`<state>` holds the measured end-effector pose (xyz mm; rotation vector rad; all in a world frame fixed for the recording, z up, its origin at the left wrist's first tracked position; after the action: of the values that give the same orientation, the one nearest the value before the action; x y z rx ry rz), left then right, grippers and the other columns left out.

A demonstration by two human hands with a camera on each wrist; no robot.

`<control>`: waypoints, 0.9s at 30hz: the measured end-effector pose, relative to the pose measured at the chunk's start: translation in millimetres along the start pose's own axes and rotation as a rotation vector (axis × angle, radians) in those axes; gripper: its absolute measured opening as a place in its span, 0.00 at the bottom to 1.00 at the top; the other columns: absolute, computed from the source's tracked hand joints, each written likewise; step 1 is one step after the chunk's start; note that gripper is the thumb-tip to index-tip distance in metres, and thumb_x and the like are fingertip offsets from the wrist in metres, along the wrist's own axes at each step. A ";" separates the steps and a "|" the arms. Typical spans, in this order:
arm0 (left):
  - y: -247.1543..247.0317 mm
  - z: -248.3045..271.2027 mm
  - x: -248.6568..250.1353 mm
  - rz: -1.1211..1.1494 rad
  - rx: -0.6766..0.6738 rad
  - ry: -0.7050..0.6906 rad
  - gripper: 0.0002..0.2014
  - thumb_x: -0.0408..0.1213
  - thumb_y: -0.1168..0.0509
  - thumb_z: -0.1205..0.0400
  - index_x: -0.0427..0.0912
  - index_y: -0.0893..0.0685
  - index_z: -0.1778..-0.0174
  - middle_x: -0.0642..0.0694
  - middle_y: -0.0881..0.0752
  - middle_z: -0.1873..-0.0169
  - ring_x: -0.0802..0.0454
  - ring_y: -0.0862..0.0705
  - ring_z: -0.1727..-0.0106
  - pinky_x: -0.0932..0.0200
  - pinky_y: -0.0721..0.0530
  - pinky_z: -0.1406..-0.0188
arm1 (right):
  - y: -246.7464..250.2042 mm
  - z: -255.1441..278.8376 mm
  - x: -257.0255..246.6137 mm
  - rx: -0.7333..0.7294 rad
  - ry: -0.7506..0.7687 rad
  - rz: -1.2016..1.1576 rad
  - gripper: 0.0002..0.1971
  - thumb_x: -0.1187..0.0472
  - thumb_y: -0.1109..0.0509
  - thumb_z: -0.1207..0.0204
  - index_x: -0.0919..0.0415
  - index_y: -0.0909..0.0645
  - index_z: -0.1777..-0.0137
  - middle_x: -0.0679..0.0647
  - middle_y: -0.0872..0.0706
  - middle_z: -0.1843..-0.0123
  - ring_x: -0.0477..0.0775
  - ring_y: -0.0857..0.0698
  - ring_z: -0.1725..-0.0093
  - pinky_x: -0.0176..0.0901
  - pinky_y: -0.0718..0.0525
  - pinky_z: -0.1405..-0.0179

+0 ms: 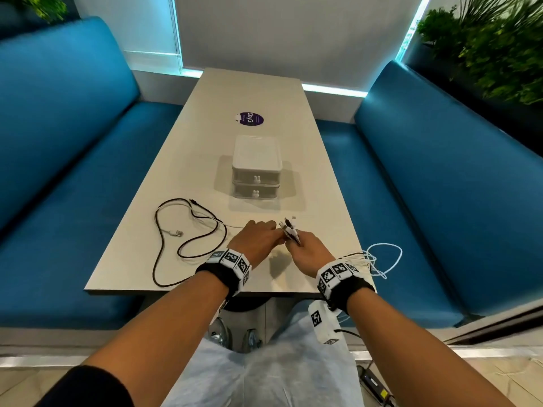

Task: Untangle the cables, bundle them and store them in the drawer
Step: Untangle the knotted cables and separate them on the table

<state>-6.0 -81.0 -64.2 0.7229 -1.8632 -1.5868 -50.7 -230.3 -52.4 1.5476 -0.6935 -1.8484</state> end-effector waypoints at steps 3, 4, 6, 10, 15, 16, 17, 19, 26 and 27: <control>-2.9 2.1 -3.2 -0.014 -0.023 0.015 0.13 0.45 0.46 0.10 0.45 0.19 0.40 0.45 0.20 0.50 0.42 0.19 0.50 0.53 0.37 0.55 | -2.0 -1.5 5.1 -0.009 0.005 0.090 0.13 0.55 0.39 0.15 0.57 0.17 0.39 0.60 0.12 0.45 0.63 0.15 0.46 0.48 0.20 0.51; -4.9 4.0 -6.7 -0.018 -0.044 0.035 0.14 0.45 0.47 0.09 0.44 0.19 0.40 0.45 0.19 0.48 0.42 0.19 0.48 0.52 0.34 0.53 | -2.7 -2.5 7.9 0.002 -0.005 0.133 0.14 0.52 0.39 0.15 0.56 0.18 0.37 0.60 0.12 0.43 0.63 0.15 0.45 0.49 0.19 0.49; -10.5 8.8 -18.4 0.028 -0.067 0.088 0.14 0.44 0.46 0.09 0.43 0.18 0.41 0.44 0.19 0.46 0.42 0.20 0.45 0.52 0.32 0.49 | 0.3 -3.5 16.0 0.035 -0.045 0.251 0.15 0.50 0.40 0.15 0.54 0.20 0.35 0.63 0.13 0.43 0.66 0.15 0.45 0.51 0.17 0.48; -19.4 19.5 -48.0 0.192 -0.071 0.191 0.10 0.34 0.43 0.11 0.40 0.17 0.41 0.41 0.20 0.47 0.40 0.22 0.45 0.52 0.29 0.47 | 22.0 -3.6 42.0 0.129 -0.236 0.369 0.15 0.52 0.41 0.16 0.57 0.20 0.36 0.63 0.14 0.42 0.67 0.14 0.46 0.51 0.17 0.49; -26.7 22.6 -52.8 0.212 -0.058 0.203 0.10 0.33 0.42 0.13 0.42 0.16 0.43 0.40 0.18 0.51 0.38 0.21 0.48 0.51 0.28 0.51 | 31.9 -4.4 55.8 0.178 -0.324 0.438 0.14 0.53 0.43 0.16 0.56 0.21 0.38 0.61 0.15 0.43 0.65 0.15 0.46 0.49 0.20 0.54; -26.8 22.0 -50.0 0.202 -0.060 0.203 0.10 0.34 0.43 0.13 0.42 0.16 0.42 0.40 0.18 0.51 0.38 0.20 0.48 0.51 0.29 0.51 | 30.5 -5.4 55.5 0.190 -0.318 0.433 0.14 0.53 0.43 0.16 0.56 0.22 0.37 0.61 0.15 0.44 0.65 0.15 0.46 0.48 0.21 0.55; -26.0 21.0 -46.9 0.176 -0.066 0.203 0.11 0.36 0.44 0.12 0.43 0.17 0.42 0.41 0.17 0.51 0.39 0.19 0.48 0.52 0.30 0.51 | 29.1 -6.4 54.6 0.207 -0.313 0.422 0.14 0.53 0.44 0.16 0.56 0.22 0.37 0.61 0.15 0.44 0.66 0.15 0.47 0.48 0.22 0.55; -23.9 19.0 -40.4 0.090 -0.069 0.192 0.12 0.40 0.48 0.11 0.47 0.19 0.42 0.45 0.15 0.51 0.41 0.17 0.48 0.51 0.32 0.48 | 25.9 -8.3 51.1 0.249 -0.298 0.378 0.15 0.53 0.45 0.15 0.57 0.23 0.36 0.63 0.15 0.44 0.67 0.15 0.47 0.50 0.21 0.54; -24.0 4.1 -12.1 0.025 -0.111 0.145 0.14 0.47 0.51 0.10 0.47 0.22 0.43 0.40 0.13 0.54 0.36 0.15 0.54 0.53 0.29 0.64 | 4.7 -10.6 16.5 0.208 -0.074 0.100 0.15 0.53 0.42 0.14 0.60 0.17 0.39 0.64 0.12 0.44 0.68 0.16 0.45 0.57 0.17 0.46; -23.9 2.1 -8.3 0.034 -0.109 0.139 0.14 0.48 0.50 0.10 0.47 0.22 0.43 0.40 0.13 0.54 0.36 0.15 0.54 0.52 0.27 0.64 | 0.6 -10.2 11.9 0.170 -0.029 0.091 0.15 0.54 0.41 0.15 0.61 0.16 0.40 0.64 0.11 0.44 0.68 0.15 0.45 0.55 0.17 0.46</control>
<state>-1.1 -77.0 -88.7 0.7298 -1.6676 -1.5627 -42.0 -239.6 -61.5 1.5696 -0.9409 -1.7867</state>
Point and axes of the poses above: each hand's wrist, its own z-axis away from the middle knuckle, its own y-axis out of the back of the hand, x = y × z, the point moved 1 cm from there along -z, towards the middle knuckle
